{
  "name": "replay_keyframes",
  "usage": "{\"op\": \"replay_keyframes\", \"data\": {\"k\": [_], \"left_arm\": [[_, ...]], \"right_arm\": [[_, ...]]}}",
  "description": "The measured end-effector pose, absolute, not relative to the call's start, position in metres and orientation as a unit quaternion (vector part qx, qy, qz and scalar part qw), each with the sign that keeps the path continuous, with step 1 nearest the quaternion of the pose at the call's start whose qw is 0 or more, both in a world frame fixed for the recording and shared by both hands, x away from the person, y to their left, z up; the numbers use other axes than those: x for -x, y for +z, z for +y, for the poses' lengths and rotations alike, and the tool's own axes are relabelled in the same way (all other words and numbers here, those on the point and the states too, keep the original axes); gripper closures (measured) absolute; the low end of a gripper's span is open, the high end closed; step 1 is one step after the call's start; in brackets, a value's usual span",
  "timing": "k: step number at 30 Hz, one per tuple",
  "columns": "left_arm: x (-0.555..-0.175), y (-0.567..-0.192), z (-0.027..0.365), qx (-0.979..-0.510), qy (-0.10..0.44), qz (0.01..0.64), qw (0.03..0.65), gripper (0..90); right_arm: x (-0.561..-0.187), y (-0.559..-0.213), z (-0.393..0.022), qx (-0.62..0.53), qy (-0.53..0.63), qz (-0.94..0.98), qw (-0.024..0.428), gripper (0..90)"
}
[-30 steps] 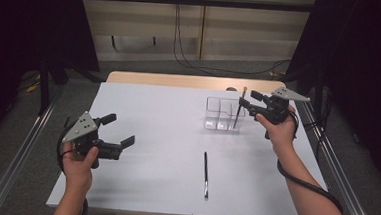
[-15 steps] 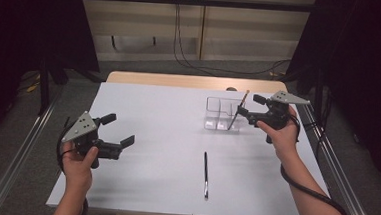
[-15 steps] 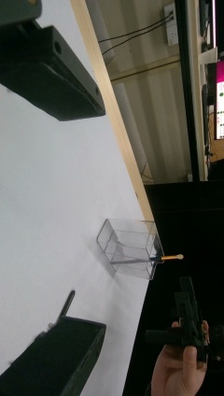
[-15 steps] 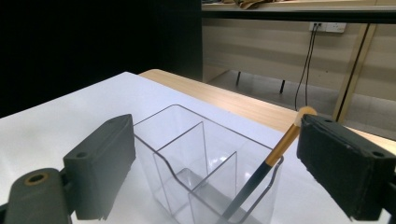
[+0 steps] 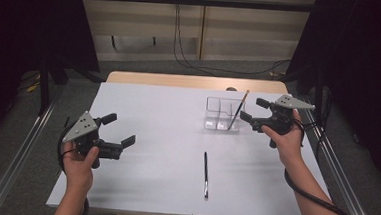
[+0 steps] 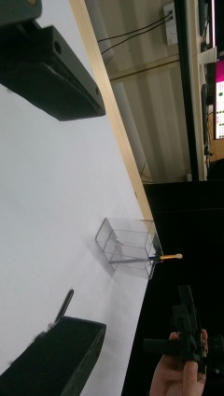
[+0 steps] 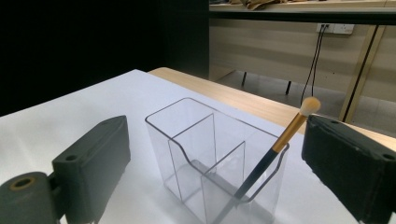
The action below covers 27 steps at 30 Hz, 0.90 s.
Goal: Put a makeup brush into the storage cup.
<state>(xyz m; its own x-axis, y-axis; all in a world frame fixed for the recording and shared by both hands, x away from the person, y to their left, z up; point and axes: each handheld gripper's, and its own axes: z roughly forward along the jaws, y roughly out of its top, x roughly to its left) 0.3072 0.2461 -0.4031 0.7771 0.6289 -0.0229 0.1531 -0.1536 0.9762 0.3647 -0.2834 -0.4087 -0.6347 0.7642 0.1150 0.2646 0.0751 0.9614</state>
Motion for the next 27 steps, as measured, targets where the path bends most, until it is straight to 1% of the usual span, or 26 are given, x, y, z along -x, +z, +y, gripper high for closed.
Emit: {"op": "replay_keyframes", "data": {"k": [16,20,27], "left_arm": [[-0.308,-0.404,0.245,-0.731,0.198,0.269,0.595,0.0],[-0.308,-0.404,0.245,-0.730,0.198,0.269,0.596,0.0],[-0.309,-0.404,0.245,-0.729,0.197,0.271,0.597,0.0]], "right_arm": [[-0.350,-0.411,-0.289,-0.363,0.569,0.705,0.217,5.0],[-0.347,-0.411,-0.290,-0.369,0.571,0.704,0.207,4.6],[-0.341,-0.409,-0.291,-0.360,0.570,0.707,0.213,4.5]]}}
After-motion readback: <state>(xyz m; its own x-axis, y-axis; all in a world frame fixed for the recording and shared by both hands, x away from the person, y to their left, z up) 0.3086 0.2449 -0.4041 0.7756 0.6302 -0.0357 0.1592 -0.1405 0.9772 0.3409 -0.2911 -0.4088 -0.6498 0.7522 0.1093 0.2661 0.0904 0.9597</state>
